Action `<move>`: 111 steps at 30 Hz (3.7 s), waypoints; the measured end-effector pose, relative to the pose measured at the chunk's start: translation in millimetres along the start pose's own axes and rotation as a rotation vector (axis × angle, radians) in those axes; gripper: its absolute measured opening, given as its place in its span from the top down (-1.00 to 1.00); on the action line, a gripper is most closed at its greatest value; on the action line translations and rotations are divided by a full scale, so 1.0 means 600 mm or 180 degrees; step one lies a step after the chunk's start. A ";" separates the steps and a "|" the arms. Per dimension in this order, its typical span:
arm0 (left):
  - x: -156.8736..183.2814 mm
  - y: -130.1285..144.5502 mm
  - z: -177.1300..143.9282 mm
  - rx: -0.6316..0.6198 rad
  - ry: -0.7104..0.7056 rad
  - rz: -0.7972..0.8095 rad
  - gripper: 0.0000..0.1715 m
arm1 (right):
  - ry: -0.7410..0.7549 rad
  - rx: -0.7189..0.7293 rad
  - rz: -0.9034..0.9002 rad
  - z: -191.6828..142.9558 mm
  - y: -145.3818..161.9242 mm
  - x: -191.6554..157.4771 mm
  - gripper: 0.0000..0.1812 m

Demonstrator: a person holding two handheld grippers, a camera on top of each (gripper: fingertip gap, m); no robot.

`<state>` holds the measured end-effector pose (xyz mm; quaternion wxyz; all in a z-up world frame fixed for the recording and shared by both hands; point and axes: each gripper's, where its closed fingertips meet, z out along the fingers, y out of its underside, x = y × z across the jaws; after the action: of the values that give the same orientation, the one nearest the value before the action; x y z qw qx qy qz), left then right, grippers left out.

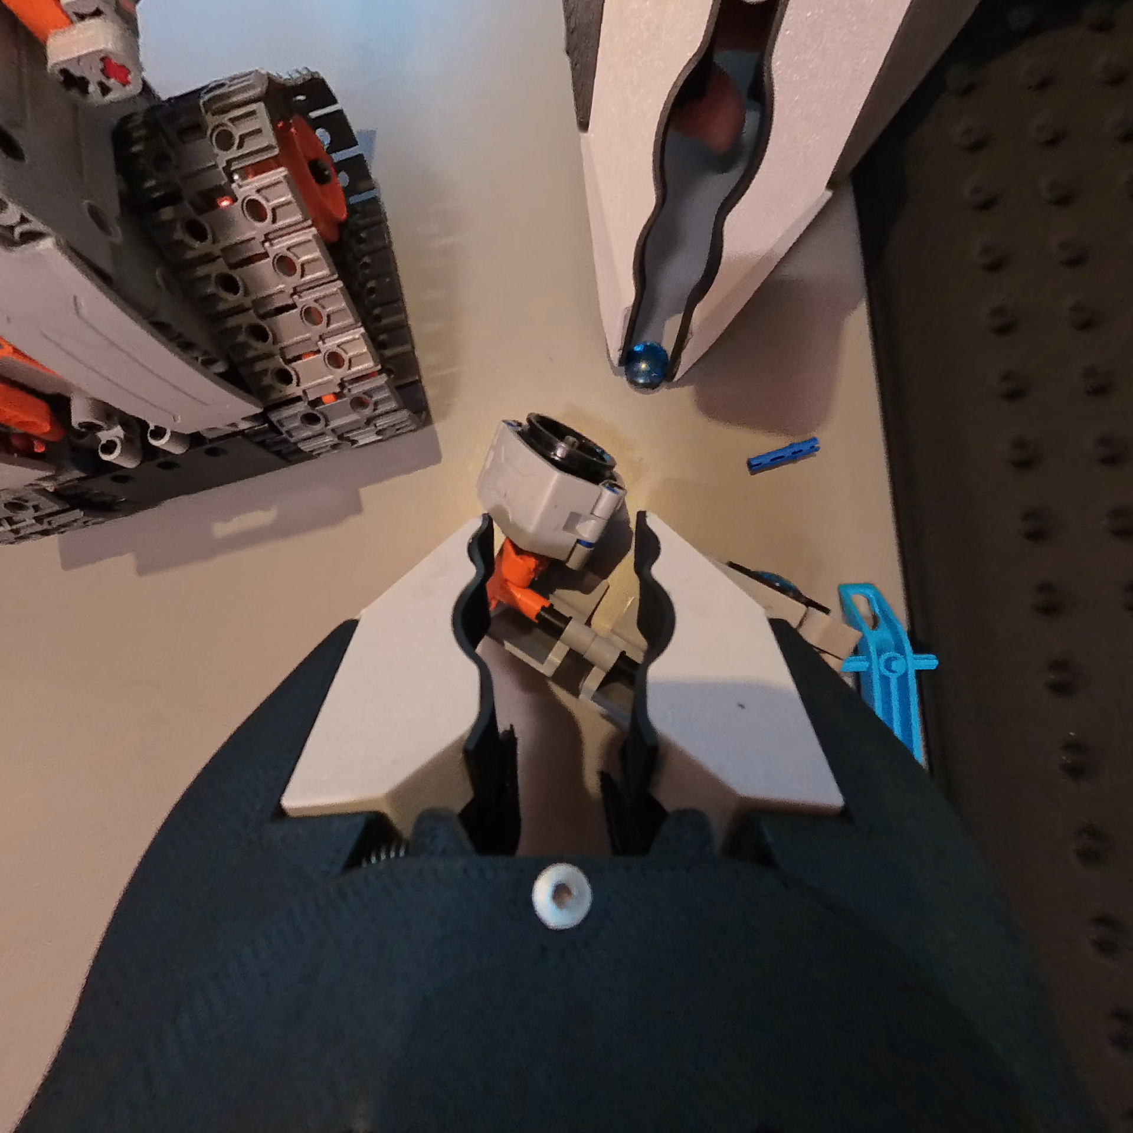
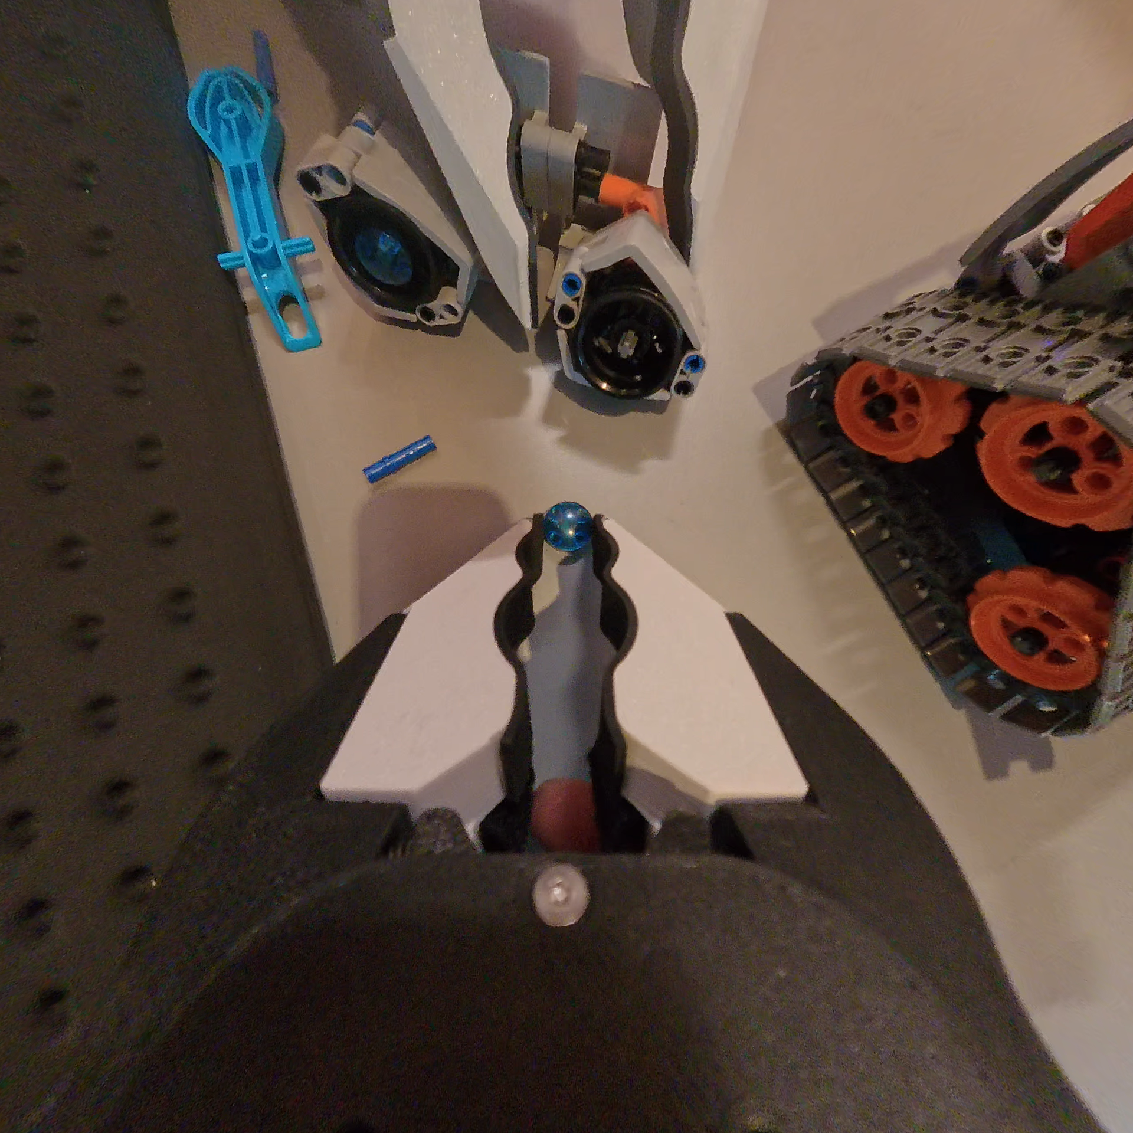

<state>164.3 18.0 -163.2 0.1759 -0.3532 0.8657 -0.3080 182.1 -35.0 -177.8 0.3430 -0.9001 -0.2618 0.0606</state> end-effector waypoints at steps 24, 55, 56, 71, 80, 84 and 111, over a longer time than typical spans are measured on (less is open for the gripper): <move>0.002 -0.046 0.019 -0.0178 -0.0203 0.0566 0.37 | -0.0027 0.0759 0.0458 -0.016 -0.045 0.022 0.86; 0.000 -0.084 0.034 0.0547 0.0177 -0.0312 0.54 | 0.0327 0.1209 0.0287 -0.052 -0.068 0.046 0.86; 0.000 -0.084 0.033 0.0580 0.0203 -0.0360 0.54 | 0.0325 0.1218 0.0286 -0.052 -0.068 0.047 0.86; 0.003 -0.084 0.033 0.0818 0.0416 -0.0699 0.54 | -0.0043 0.1410 0.0683 -0.049 -0.067 0.046 0.86; 0.009 -0.081 0.038 0.0776 0.0437 -0.0689 0.54 | 0.0036 0.1251 0.0568 -0.045 -0.057 0.039 0.85; 0.010 -0.081 0.038 0.0781 0.0447 -0.0696 0.55 | 0.0071 0.1252 0.0487 -0.045 -0.056 0.038 0.85; 0.015 -0.084 0.035 0.0856 0.0527 -0.0669 0.54 | 0.0093 0.1290 0.0258 -0.050 -0.055 0.033 0.87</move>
<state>194.5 -25.8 -146.6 0.1166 -0.3885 0.7866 -0.4656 193.6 -21.8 -132.5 0.5181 -0.8233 -0.2028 0.1127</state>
